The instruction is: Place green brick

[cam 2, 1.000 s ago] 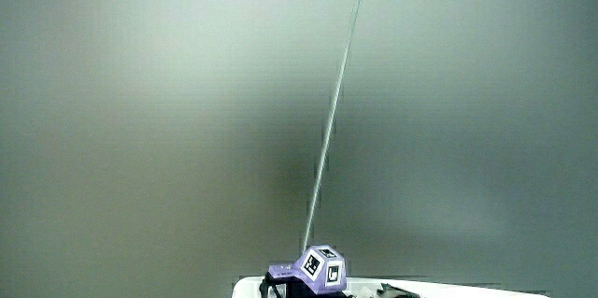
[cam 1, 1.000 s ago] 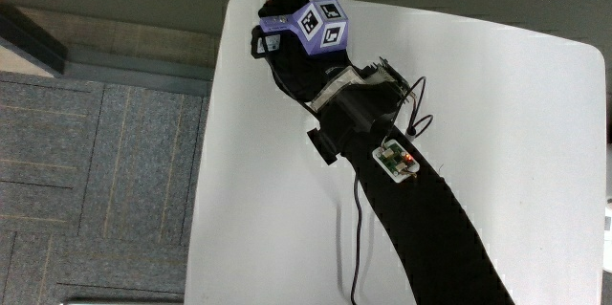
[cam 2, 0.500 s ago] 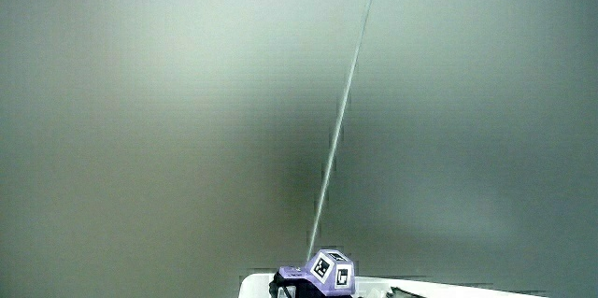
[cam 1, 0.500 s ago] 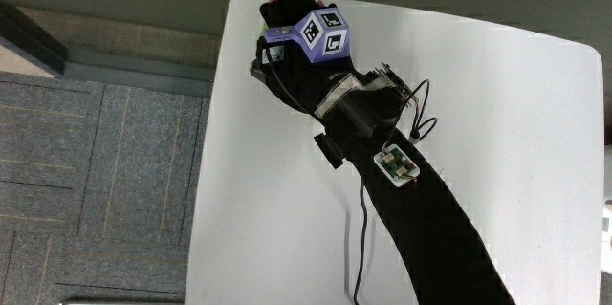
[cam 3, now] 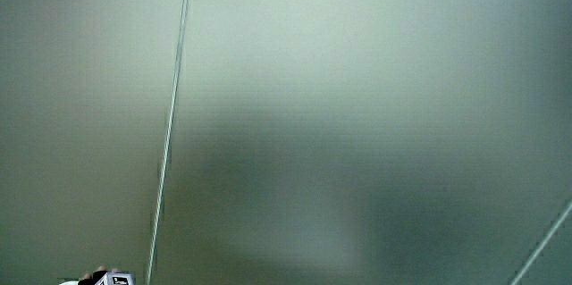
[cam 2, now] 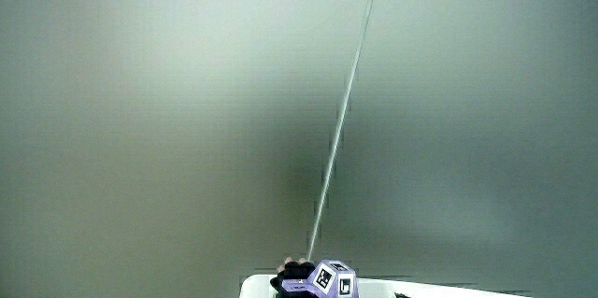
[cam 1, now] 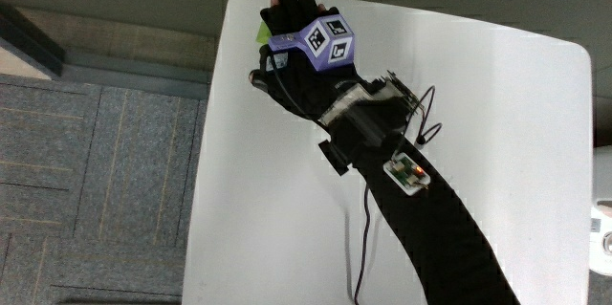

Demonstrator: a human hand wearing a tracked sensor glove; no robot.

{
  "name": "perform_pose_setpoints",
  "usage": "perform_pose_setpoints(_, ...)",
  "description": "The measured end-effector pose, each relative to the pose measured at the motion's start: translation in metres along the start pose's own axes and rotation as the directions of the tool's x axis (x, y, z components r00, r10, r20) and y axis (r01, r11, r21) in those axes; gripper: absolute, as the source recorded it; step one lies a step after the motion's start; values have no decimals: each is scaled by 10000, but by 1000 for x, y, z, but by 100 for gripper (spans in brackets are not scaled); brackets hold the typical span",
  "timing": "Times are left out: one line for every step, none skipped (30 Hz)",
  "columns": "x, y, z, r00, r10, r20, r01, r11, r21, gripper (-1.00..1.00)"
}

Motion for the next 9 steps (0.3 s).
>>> perform_pose_setpoints(1, -3, 0, 10000, 51, 1, -51, 10000, 51, -100)
perform_pose_setpoints(3, -6, 0, 9999, 102, 2, -102, 9999, 102, -100)
perform_pose_setpoints(4, -9, 0, 9999, 153, 3, -153, 9998, 153, -100)
perform_pose_setpoints(5, -12, 1, 9998, 204, 4, -204, 9996, 204, -100)
perform_pose_setpoints(7, -15, 1, 9997, 255, 6, -255, 9993, 255, -100)
perform_pose_setpoints(8, -18, 1, 9995, 306, 8, -306, 9991, 307, -100)
perform_pose_setpoints(9, -21, 1, 9994, 357, 11, -357, 9987, 358, -100)
perform_pose_setpoints(11, -24, 1, 9992, 408, 13, -408, 9983, 409, -100)
perform_pose_setpoints(12, -27, 1, 9989, 459, 16, -459, 9979, 460, -100)
